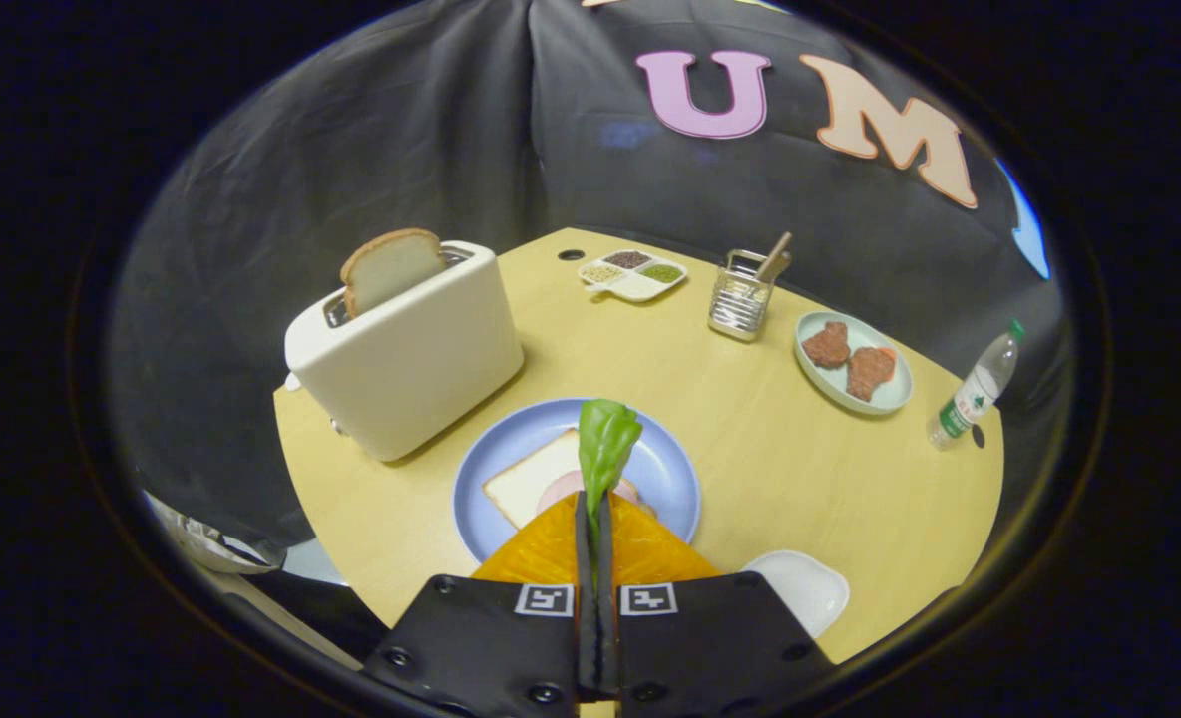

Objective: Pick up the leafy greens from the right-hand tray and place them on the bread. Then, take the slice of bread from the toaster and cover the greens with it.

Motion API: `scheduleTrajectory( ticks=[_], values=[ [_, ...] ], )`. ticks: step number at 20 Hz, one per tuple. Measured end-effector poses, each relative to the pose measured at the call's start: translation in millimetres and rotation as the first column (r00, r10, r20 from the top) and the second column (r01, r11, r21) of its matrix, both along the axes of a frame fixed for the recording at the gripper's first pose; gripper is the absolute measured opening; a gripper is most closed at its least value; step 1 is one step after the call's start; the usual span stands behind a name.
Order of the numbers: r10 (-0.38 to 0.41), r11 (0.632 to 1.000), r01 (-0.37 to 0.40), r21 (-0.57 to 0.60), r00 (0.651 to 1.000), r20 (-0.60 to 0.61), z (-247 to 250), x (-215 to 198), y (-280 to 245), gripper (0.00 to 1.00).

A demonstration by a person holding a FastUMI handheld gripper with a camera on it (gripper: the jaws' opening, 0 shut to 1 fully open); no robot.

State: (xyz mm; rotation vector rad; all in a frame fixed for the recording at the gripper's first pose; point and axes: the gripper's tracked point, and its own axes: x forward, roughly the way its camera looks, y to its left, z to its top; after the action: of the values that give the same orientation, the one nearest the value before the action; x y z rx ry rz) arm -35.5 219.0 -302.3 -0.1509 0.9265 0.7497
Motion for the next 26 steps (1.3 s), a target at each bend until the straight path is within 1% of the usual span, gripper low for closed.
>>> scheduleTrajectory(
  ticks=[9,17,18,19,21,22,25,26],
  values=[
    [0.059,0.998,-0.058,0.025,0.998,-0.037,-8.4,-8.7,49.7,0.04],
    [0.08,0.997,-0.078,0.024,0.993,-0.086,-28.5,-14.4,66.8,0.04],
    [0.08,0.997,-0.079,0.014,0.993,-0.083,-32.1,-13.0,67.0,0.08],
    [0.085,0.996,-0.085,0.004,0.993,-0.079,-34.8,-11.0,66.4,0.08],
    [0.088,0.996,-0.089,-0.009,0.992,-0.089,-40.8,-14.1,64.8,0.22],
    [0.086,0.996,-0.087,-0.015,0.992,-0.092,-42.3,-15.2,63.7,0.27],
    [0.073,0.996,-0.077,-0.042,0.994,-0.085,-49.8,-11.6,61.0,0.31],
    [0.068,0.996,-0.072,-0.049,0.994,-0.083,-51.2,-11.5,60.0,0.4]
  ],
)
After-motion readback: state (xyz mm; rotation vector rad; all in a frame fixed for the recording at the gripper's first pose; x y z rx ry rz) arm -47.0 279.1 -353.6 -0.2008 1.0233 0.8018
